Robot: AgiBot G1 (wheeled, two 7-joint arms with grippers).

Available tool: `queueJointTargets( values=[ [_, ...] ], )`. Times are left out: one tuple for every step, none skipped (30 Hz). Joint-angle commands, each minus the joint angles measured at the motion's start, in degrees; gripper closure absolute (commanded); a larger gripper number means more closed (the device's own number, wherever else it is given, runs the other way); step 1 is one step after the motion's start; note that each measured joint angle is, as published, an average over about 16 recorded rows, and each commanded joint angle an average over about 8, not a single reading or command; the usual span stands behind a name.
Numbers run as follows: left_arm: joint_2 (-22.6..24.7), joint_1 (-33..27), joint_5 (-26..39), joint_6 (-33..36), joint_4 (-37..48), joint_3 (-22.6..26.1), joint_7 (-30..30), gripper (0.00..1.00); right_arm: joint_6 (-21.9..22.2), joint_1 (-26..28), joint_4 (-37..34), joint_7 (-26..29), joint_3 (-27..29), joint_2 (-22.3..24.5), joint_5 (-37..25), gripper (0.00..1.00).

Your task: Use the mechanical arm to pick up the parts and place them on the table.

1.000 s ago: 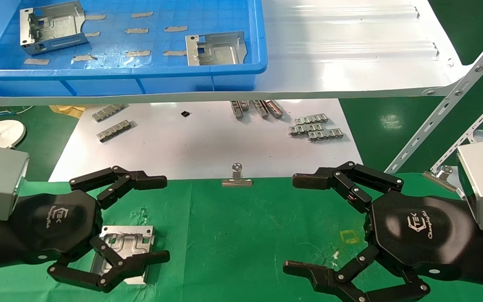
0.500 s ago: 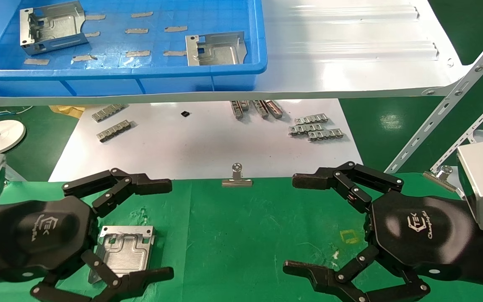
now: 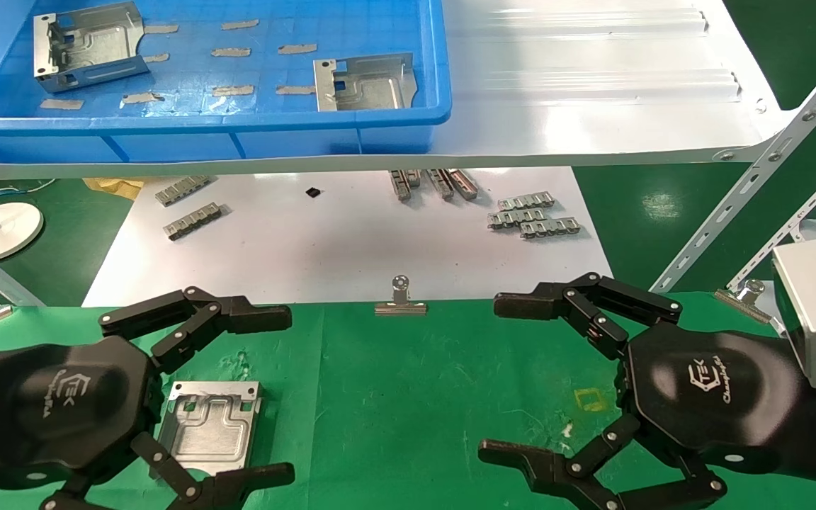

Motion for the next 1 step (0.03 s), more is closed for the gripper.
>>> queueJointTargets(
  values=[
    [0.0,-0.2,0.0,0.0,0.3,0.3,0.2,0.0,0.0,0.0,0.0,0.0,0.0,0.0,0.0,0.0]
  ],
)
